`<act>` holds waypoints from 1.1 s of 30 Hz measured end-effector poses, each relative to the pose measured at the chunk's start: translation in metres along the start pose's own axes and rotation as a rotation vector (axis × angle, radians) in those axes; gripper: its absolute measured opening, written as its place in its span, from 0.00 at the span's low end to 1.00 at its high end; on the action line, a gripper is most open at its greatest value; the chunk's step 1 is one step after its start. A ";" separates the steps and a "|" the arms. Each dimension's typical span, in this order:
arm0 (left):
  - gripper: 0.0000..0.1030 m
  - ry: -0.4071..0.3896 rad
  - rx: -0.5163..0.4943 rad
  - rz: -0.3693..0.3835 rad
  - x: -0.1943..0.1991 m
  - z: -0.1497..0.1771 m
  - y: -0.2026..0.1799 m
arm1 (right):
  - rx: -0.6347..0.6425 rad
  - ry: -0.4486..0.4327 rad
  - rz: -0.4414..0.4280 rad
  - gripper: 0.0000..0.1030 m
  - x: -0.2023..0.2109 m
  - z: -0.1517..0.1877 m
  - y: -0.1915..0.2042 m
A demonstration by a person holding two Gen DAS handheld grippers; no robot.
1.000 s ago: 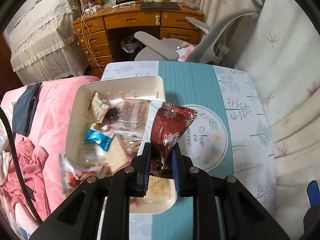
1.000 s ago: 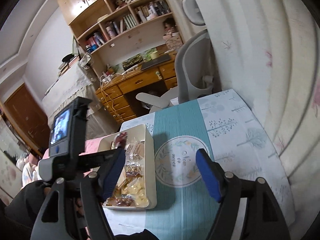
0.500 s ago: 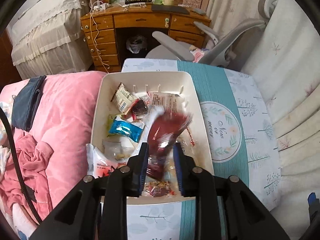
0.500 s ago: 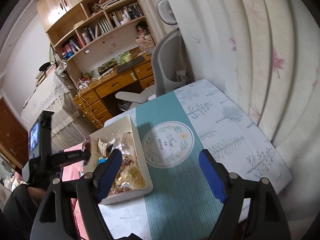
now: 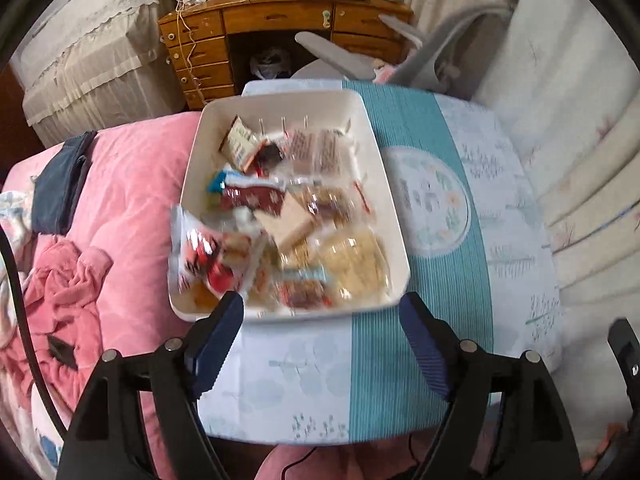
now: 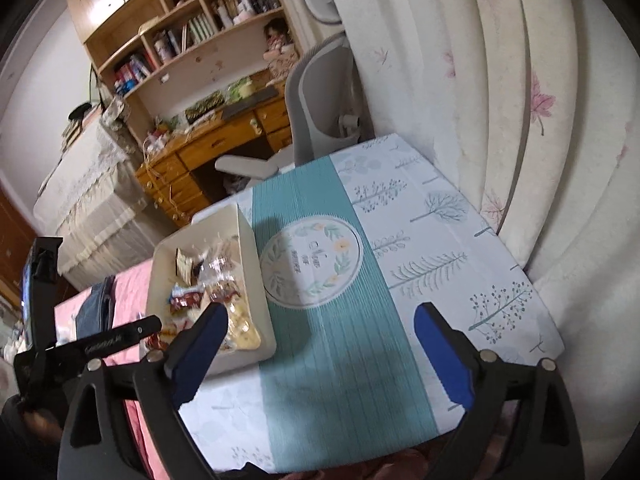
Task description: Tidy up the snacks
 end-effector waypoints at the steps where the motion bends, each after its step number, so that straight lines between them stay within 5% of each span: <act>1: 0.77 -0.001 0.004 -0.007 0.002 0.005 -0.007 | 0.007 0.024 -0.006 0.93 -0.003 0.002 -0.006; 11: 0.84 -0.087 0.048 -0.034 0.048 0.027 -0.081 | 0.104 0.184 -0.039 0.96 -0.001 0.000 -0.055; 19: 0.99 -0.211 0.040 -0.070 0.108 0.022 -0.116 | 0.217 0.138 -0.086 1.00 0.045 -0.027 -0.061; 33: 0.99 -0.261 0.059 -0.176 0.135 0.043 -0.122 | 0.259 0.059 -0.103 1.00 0.079 -0.028 -0.056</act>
Point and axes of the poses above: each gripper's, at about its wrist camera, not at the fingertips, and x roughly against the way its jaws point, y to its left, z to its underside, the point moved 7 cm from there along -x, roughly the way its jaws point, and after that the axes turned 3 degrees about -x, right-handed, at the moved point
